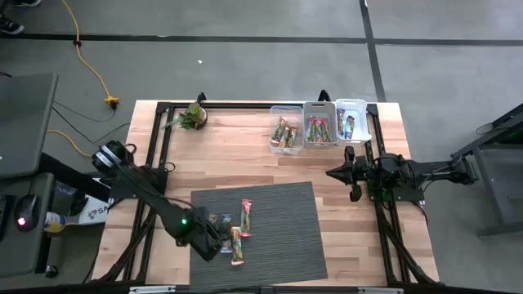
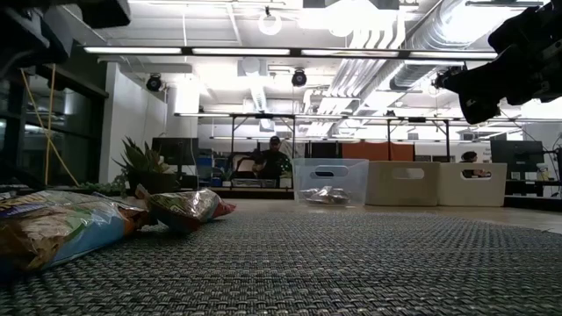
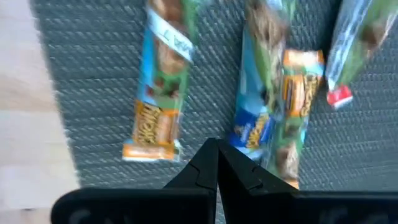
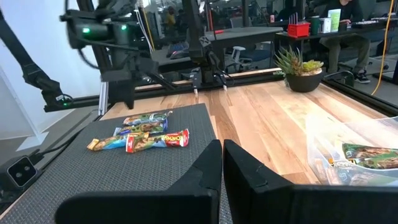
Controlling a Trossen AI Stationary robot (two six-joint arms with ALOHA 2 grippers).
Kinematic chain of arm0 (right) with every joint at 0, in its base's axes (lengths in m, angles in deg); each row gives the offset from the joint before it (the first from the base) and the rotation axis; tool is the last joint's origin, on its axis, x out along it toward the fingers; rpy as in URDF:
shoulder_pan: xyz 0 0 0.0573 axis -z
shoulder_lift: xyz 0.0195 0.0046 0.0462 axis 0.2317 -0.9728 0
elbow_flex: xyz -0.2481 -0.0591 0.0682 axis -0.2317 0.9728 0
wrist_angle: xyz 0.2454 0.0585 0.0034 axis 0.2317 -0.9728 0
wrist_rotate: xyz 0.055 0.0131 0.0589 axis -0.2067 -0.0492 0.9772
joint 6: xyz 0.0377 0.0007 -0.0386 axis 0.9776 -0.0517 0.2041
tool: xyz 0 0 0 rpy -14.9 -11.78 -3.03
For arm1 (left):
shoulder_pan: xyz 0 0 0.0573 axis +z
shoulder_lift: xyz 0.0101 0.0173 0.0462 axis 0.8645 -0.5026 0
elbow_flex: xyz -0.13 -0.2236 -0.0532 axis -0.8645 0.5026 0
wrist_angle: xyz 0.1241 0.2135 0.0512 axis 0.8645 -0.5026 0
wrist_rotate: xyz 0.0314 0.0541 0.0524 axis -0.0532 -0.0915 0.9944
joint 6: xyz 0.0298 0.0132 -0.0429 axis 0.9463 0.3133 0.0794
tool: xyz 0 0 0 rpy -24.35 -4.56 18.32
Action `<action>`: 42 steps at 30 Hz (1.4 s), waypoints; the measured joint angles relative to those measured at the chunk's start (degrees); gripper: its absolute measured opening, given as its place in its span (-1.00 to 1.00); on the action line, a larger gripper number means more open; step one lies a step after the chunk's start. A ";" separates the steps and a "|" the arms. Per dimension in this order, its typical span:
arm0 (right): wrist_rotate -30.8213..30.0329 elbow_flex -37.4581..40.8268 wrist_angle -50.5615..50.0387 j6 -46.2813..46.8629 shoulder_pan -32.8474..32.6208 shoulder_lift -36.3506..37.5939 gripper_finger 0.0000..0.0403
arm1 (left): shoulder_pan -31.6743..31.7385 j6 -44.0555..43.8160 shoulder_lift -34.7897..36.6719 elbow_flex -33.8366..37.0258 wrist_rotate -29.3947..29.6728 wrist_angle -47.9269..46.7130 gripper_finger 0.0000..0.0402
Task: Pick and place Granola Bars by type
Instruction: Put the yellow granola bar into the transparent bin
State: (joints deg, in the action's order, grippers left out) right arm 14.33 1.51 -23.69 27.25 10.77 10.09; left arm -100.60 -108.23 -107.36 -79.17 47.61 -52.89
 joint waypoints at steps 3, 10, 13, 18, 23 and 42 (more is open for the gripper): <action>0.00 0.00 0.00 0.02 0.01 -0.33 -1.00 | -0.15 -0.01 -3.18 -3.03 -0.03 -3.15 -1.00; 0.02 0.00 -0.04 0.02 0.00 -1.18 -1.00 | -0.11 1.23 -5.03 -6.22 -0.83 -8.75 -1.00; 0.04 0.02 0.06 0.02 0.02 -1.31 -1.00 | -0.11 3.06 -4.94 -6.18 -1.38 -9.39 -0.96; 0.04 0.00 0.02 0.02 0.00 -1.53 -1.00 | -0.11 5.69 -4.94 -6.16 -2.50 -10.79 -0.68; 0.04 0.01 0.00 0.02 0.01 -1.50 -1.00 | -0.08 5.28 -4.94 -6.15 -2.35 -14.48 -0.25; 0.02 0.02 0.00 0.02 0.00 -1.53 -1.00 | 6.01 13.33 -7.87 -5.98 -4.34 -13.51 0.13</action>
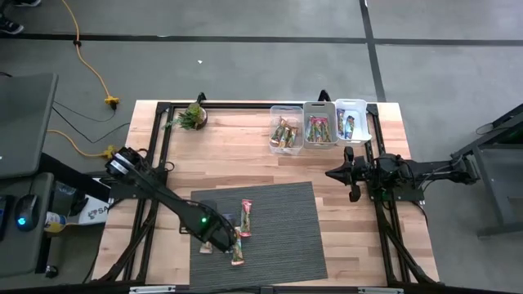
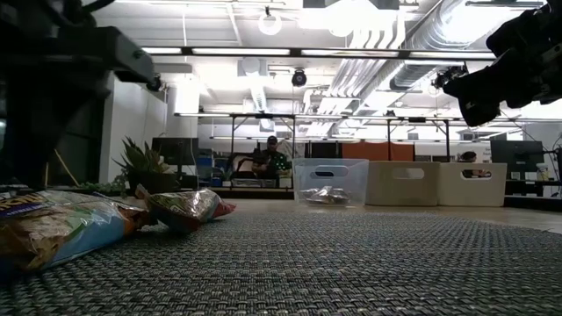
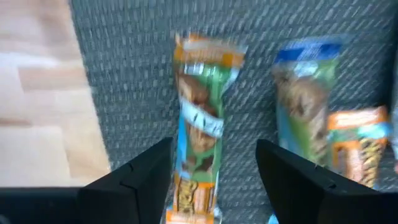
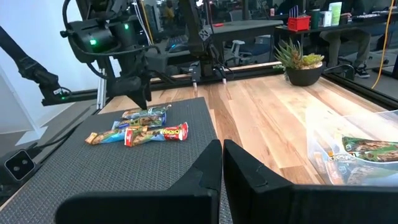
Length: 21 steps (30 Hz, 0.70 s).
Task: Pick and place Granola Bars by type
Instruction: Put the yellow granola bar into the transparent bin
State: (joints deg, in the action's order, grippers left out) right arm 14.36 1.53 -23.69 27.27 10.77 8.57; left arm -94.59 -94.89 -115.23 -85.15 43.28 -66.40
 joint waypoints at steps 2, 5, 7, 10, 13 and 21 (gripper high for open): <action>-0.02 -0.01 0.00 0.00 0.00 -0.06 -1.00 | -0.17 -0.05 -0.80 -0.02 -1.54 0.59 0.13; 0.00 0.00 -0.01 0.00 0.00 -0.34 -1.00 | -0.54 -0.15 -1.50 -0.02 -2.51 1.14 0.13; 0.00 -0.02 0.00 0.00 0.00 -0.64 -1.00 | -0.50 -0.18 -1.50 -0.05 -2.51 1.43 0.13; 0.00 -0.02 0.00 0.00 0.01 -0.79 -1.00 | -0.50 -0.20 -1.50 -0.05 -2.49 1.47 0.13; 0.00 0.00 -0.02 0.00 0.00 -1.00 -1.00 | -0.50 -0.21 -1.48 0.57 -2.49 1.92 0.13; 0.00 -0.02 0.00 -0.01 0.00 -1.08 -1.00 | -0.50 -0.36 -1.44 6.19 -2.80 12.11 0.13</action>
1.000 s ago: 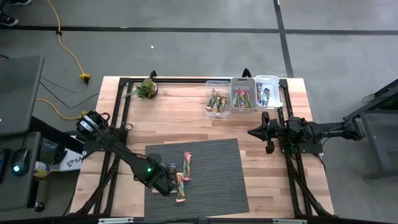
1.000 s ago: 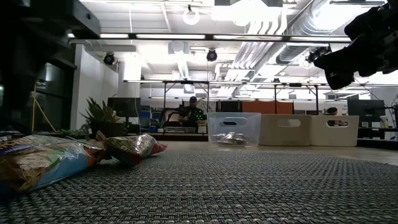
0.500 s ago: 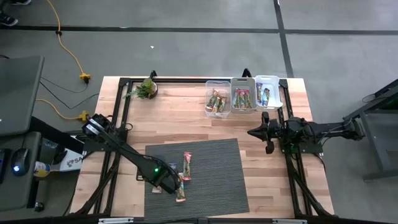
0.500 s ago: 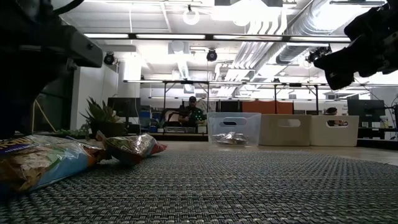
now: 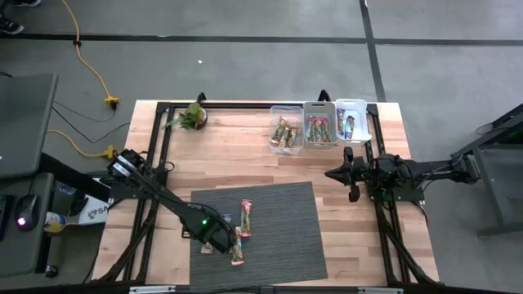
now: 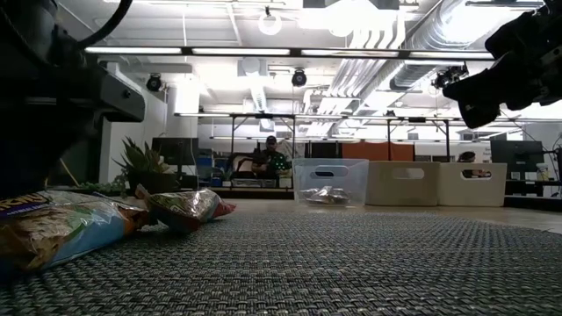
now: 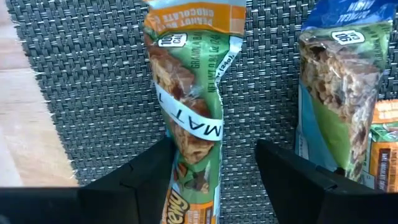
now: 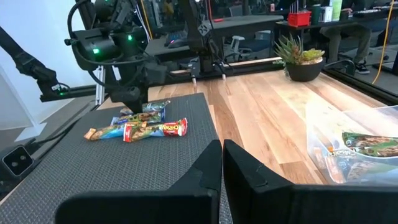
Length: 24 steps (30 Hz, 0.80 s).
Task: Pick and place Granola Bars by type
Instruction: Put the yellow granola bar into the transparent bin
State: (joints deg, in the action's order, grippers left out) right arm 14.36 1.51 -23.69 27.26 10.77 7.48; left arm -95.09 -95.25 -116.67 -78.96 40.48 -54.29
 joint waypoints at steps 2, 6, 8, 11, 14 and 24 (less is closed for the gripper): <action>0.00 0.00 -0.01 0.01 0.00 0.00 -1.00 | 0.00 -0.02 0.00 0.06 -0.08 0.04 0.13; 0.00 0.02 0.00 0.01 0.01 0.01 -1.00 | 0.00 0.21 0.00 0.06 -0.14 -0.12 0.13; 0.00 0.01 -0.01 -0.01 0.01 0.01 -1.00 | 0.00 0.29 0.00 0.06 -0.53 -0.18 0.12; 0.00 0.00 -0.01 0.00 0.00 0.01 -1.00 | 0.01 0.33 0.00 0.06 -0.80 -0.20 0.06; 0.00 -0.01 -0.01 0.01 0.02 0.01 -1.00 | 0.01 0.34 0.00 0.06 -1.11 -0.40 -0.07; 0.00 -0.01 -0.01 -0.02 -0.01 0.01 -1.00 | 0.00 0.36 0.00 0.08 -1.81 -0.53 -0.48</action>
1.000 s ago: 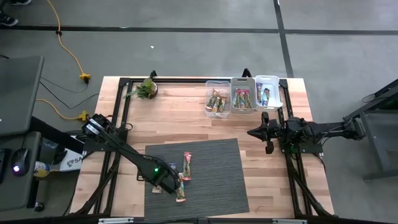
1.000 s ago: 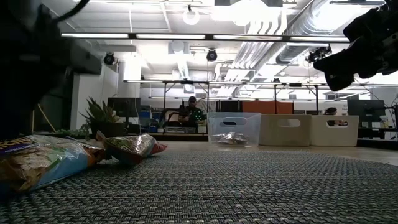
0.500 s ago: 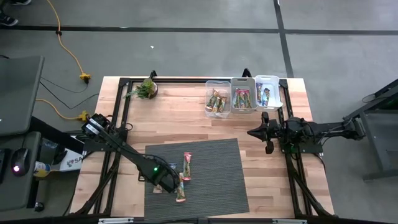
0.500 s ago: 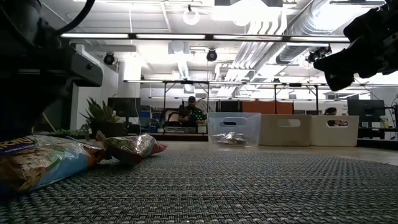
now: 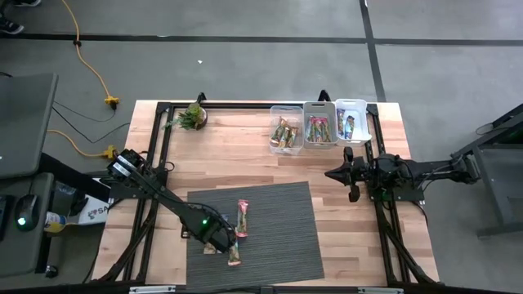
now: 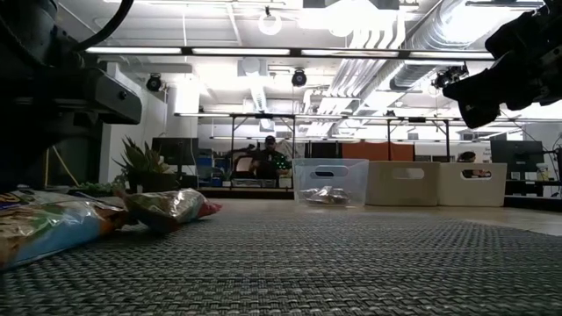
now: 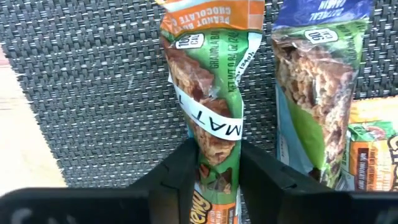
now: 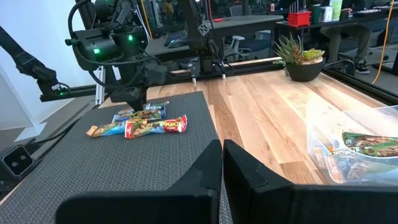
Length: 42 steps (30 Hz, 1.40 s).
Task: Pick and place Granola Bars by type
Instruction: Put the yellow granola bar into the transparent bin
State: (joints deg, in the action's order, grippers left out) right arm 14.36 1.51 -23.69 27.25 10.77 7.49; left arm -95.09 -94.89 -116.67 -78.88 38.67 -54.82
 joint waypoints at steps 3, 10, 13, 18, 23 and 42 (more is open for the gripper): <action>0.00 0.00 -0.01 0.02 0.01 0.00 -1.00 | 0.00 0.00 0.00 0.00 0.00 0.05 -0.55; 0.00 0.01 -0.01 0.02 0.01 0.00 -1.00 | 0.00 0.00 0.00 0.00 -1.14 0.09 -0.63; 0.00 0.02 0.01 0.02 0.00 0.00 -1.00 | -0.02 0.00 -0.15 -0.97 -1.27 -1.37 -0.63; 0.00 0.01 -0.01 0.02 0.01 0.00 -1.00 | -0.04 0.56 -0.17 -4.34 -0.50 -7.01 -0.64; 0.00 0.01 0.00 0.02 0.01 0.00 -1.00 | -0.04 2.21 -0.17 -9.73 3.13 -14.35 -0.64; 0.00 0.02 0.00 0.01 0.00 0.00 -1.00 | 0.00 28.16 -0.07 -36.44 39.25 -30.94 -0.64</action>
State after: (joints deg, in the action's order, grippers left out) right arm 14.36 1.52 -23.69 27.26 10.77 7.49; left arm -95.09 -66.74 -116.74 -115.32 77.92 -85.77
